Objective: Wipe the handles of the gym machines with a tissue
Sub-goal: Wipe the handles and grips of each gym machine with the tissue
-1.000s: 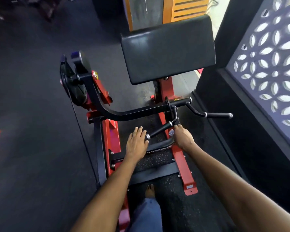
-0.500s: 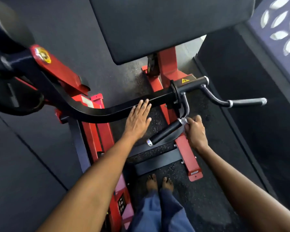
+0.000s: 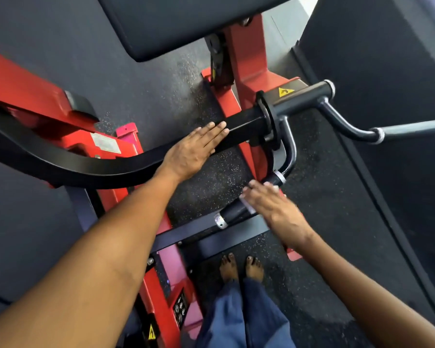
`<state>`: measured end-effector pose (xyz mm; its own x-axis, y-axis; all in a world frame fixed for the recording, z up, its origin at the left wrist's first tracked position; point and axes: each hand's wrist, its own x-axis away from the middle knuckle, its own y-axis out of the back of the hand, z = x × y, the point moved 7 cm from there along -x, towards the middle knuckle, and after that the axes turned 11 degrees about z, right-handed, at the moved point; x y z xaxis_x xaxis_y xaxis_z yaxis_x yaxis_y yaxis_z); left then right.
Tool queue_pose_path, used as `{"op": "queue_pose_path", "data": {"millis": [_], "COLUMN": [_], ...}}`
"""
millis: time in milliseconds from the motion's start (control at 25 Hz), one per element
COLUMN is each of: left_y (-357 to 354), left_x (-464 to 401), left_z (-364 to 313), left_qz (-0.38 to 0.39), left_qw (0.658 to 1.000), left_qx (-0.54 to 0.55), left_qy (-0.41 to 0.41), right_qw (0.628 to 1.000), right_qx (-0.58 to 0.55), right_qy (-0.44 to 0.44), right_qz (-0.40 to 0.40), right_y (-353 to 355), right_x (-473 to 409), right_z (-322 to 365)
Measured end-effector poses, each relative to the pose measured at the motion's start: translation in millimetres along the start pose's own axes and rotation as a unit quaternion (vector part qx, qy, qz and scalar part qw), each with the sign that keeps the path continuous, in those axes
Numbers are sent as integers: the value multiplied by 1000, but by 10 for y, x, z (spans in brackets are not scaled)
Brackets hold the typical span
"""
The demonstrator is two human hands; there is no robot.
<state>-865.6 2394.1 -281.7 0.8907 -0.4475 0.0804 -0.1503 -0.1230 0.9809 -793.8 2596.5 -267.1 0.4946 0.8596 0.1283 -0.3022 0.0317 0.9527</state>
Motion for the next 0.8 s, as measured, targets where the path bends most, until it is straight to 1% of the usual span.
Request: {"op": "queue_pose_path", "data": {"millis": [80,120,160,240,280,320,360,440,480,520,600,640,680,720,800], "left_y": [-18,-36,-47,-49,-42,-44,-59,-83,-84,-78,-59,-53,-49,-46,-49], "left_x": [-6,3,14,18,21,30,37,39,30,22,18,21,26,34,34], "left_z": [-7,-5,5,12,17,24,14,-14,-19,-22,-28,-26,-26,-25,-12], "left_qz": [-9,-10,-14,-23,-27,-30,-34,-40,-41,-39,-33,-32,-30,-27,-19], "left_qw": [1000,1000,999,999,999,999,998,997,997,998,999,999,999,999,1000], "left_qx": [-8,-21,-33,-43,-42,-43,-50,-60,-56,-50,-36,-29,-25,-24,-21], "left_qy": [-10,-13,-12,-9,-7,-8,-13,-16,-16,-14,-11,-9,-8,-7,-5], "right_qw": [988,982,987,999,998,998,1000,986,981,984,999,999,999,999,987], "right_qx": [-45,-64,-68,-31,-3,1,-7,-28,-27,-14,17,25,25,24,8], "right_qy": [-143,-172,-145,12,59,49,-16,-161,-188,-173,-40,10,19,-17,-162], "right_qz": [-40,-47,-26,23,32,28,6,-38,-46,-34,3,27,37,26,-17], "right_y": [102,73,-29,-175,-167,-115,-33,119,102,13,-171,-205,-170,-93,102], "right_x": [39,9,-77,-201,-212,-204,-169,-56,-35,-70,-165,-191,-206,-199,-108], "right_z": [-286,-232,-31,472,514,360,111,-277,-237,-58,462,539,447,241,-190]}}
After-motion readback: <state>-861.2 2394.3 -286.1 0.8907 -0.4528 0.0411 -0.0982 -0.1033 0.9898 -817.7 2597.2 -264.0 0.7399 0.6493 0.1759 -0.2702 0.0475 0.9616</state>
